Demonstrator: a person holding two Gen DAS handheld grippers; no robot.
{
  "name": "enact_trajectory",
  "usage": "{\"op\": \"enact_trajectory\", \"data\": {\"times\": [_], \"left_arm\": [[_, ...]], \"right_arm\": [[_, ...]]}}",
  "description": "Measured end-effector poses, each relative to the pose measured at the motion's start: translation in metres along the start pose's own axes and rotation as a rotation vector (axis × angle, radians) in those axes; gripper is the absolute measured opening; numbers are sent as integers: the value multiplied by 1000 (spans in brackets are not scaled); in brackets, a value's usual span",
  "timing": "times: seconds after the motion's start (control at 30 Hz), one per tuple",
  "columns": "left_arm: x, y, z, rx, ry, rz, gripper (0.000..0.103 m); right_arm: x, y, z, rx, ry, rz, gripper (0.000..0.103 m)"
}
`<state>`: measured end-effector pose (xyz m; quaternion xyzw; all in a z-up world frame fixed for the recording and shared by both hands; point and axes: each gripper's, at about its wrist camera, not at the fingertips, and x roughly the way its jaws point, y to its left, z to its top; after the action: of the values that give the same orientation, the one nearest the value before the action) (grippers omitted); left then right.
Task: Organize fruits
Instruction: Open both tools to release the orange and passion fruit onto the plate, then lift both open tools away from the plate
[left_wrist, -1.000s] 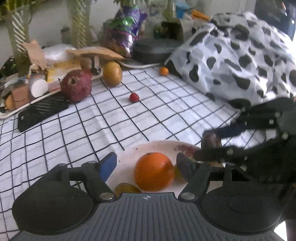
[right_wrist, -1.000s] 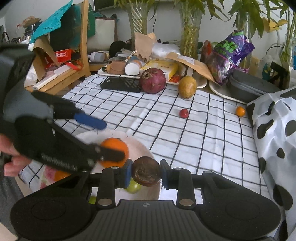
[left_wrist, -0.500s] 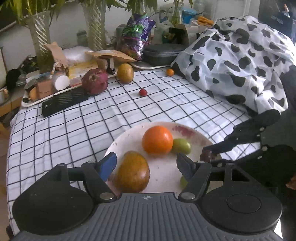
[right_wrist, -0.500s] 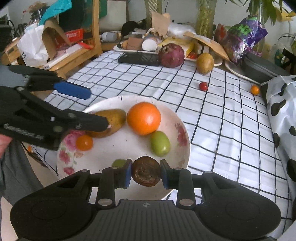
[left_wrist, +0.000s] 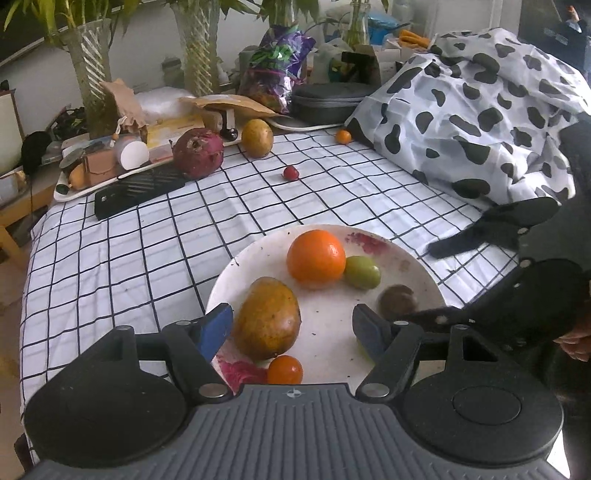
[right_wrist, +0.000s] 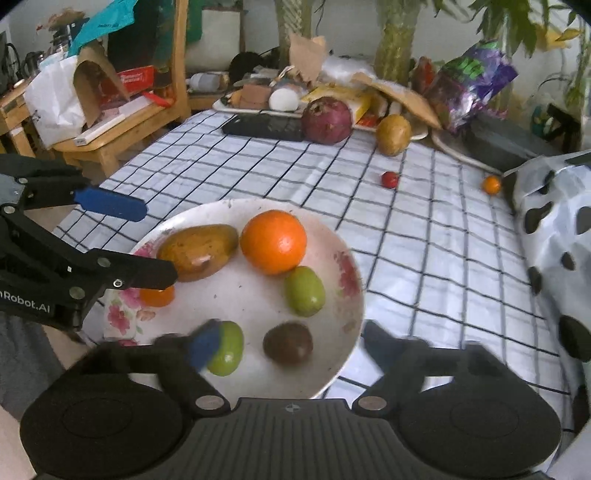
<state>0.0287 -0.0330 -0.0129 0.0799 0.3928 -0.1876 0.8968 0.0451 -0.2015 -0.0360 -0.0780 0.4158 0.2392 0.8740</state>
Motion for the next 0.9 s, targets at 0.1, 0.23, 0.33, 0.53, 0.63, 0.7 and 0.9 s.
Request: {"op": "enact_trajectory", "data": {"times": [0.1, 0.23, 0.33, 0.53, 0.63, 0.7, 0.9], "left_arm": [[-1, 0, 0, -2, -3, 7, 70], [-1, 0, 0, -4, -5, 14, 70], [-1, 0, 0, -9, -6, 17, 70], [1, 0, 1, -7, -8, 17, 70], [1, 0, 1, -6, -9, 21, 70], [-1, -1, 2, 8, -34, 20, 70], [1, -1, 8, 27, -57, 22, 78]], "right_arm": [[-6, 0, -1, 7, -21, -29, 101], [-11, -2, -3, 29, -33, -69, 103], [-13, 1, -4, 22, -37, -72, 103], [-12, 1, -3, 13, -40, -89, 103], [-14, 1, -2, 22, -52, -91, 103], [-15, 0, -2, 29, -60, -93, 103], [-14, -6, 3, 60, -82, -110, 103]]}}
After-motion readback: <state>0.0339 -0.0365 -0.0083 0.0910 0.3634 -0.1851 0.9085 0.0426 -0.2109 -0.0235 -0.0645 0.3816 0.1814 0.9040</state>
